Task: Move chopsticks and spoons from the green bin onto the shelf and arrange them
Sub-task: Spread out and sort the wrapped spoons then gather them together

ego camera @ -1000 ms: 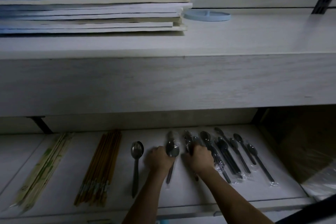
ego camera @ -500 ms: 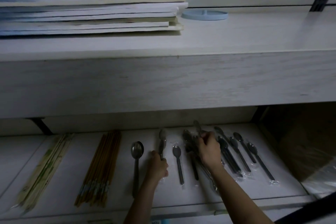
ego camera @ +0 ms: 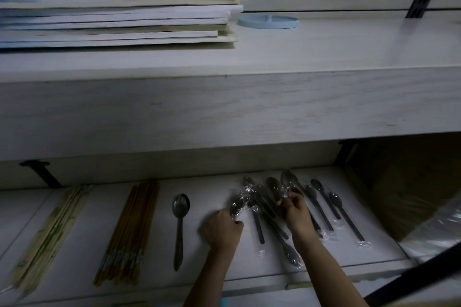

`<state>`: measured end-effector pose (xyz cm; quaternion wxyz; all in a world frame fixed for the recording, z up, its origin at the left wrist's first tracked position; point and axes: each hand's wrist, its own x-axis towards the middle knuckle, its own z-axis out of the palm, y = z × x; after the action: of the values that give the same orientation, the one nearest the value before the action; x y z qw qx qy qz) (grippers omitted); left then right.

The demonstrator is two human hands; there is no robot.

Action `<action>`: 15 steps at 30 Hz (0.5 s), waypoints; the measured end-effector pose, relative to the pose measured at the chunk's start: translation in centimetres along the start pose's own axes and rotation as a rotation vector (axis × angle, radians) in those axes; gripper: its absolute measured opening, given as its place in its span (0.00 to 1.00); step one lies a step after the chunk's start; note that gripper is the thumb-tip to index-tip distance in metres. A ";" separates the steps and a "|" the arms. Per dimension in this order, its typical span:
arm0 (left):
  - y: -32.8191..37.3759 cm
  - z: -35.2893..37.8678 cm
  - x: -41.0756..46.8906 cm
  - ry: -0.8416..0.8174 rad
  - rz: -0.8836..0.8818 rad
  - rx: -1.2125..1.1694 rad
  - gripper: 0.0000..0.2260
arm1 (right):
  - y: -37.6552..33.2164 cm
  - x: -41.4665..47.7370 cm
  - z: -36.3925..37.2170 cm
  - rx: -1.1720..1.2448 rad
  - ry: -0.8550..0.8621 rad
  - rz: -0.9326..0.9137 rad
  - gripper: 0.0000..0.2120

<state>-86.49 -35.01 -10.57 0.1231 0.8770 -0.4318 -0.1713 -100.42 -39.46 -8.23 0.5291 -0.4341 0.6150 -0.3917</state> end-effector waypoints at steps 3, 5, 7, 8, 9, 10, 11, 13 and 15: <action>-0.4 -0.2 0.5 -0.040 0.010 0.017 0.13 | 0.6 -0.4 -0.5 0.000 -0.023 0.040 0.11; -0.7 -0.5 0.9 -0.081 0.041 -0.016 0.11 | 0.7 -0.9 -0.5 0.012 -0.072 0.063 0.11; -1.2 -0.8 1.0 -0.164 0.071 -0.188 0.09 | 0.6 -1.7 -0.1 0.095 -0.130 0.071 0.11; -1.5 -1.0 0.9 -0.246 0.059 -0.355 0.09 | 0.5 -2.3 0.2 0.146 -0.162 0.071 0.10; -1.7 -1.5 0.5 -0.341 0.037 -0.543 0.08 | 0.6 -2.7 0.7 0.161 -0.192 0.065 0.09; -1.7 -1.8 0.0 -0.424 0.006 -0.725 0.08 | 0.6 -3.2 1.3 0.137 -0.223 0.050 0.09; -1.5 -2.0 -0.5 -0.464 -0.011 -0.854 0.07 | 0.7 -3.6 2.1 0.093 -0.243 0.029 0.09; -0.9 -1.7 -1.5 -0.448 -0.036 -1.012 0.07 | 1.3 -4.0 3.9 -0.033 -0.247 -0.060 0.10; 0.1 -1.4 -2.5 -0.392 -0.094 -1.234 0.07 | 1.8 -4.5 5.6 -0.174 -0.219 -0.177 0.10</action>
<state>-87.40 -32.98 -8.80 0.5156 0.6157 -0.2298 -0.5498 -94.79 -34.79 -9.27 0.5168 -0.5707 0.5448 -0.3323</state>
